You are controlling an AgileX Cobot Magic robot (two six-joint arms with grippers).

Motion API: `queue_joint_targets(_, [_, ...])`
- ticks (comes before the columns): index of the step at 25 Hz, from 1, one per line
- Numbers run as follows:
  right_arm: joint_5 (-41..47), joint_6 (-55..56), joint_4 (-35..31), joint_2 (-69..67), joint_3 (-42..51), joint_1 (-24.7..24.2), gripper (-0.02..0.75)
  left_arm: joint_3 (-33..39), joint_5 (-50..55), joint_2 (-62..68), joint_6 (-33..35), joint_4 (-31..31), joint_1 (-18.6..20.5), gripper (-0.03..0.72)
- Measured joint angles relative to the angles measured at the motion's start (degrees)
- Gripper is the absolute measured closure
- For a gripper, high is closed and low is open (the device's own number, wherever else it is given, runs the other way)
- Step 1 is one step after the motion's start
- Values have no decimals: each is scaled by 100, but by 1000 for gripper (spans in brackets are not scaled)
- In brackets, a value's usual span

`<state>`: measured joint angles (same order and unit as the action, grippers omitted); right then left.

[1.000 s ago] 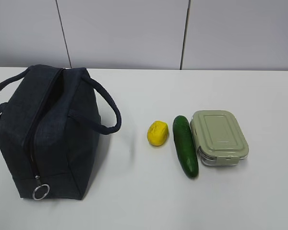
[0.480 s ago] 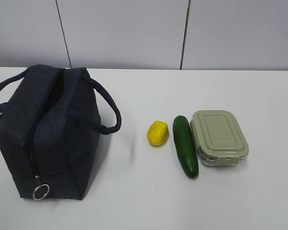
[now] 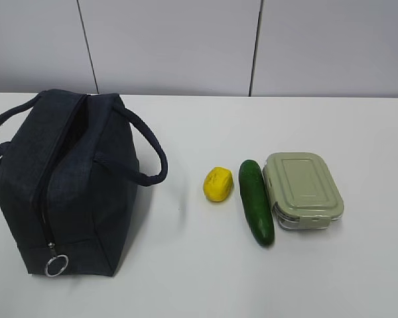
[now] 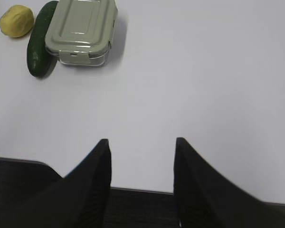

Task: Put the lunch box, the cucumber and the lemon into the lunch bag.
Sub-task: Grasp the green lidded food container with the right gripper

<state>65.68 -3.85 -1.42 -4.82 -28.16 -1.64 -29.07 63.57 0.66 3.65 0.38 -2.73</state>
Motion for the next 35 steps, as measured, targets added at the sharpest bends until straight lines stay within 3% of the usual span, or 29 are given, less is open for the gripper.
queue_joint_targets(11, [0,0,-230,0,-10,0,409,0,0,0,0,0,0,449])
queue_joint_targets(23, [-241,-120,-2040,-286,-20,0,409,0,0,0,0,13,0,449])
queue_joint_targets(35, [-1010,-2074,-4410,-2713,-135,0,409,0,0,0,0,25,0,449])
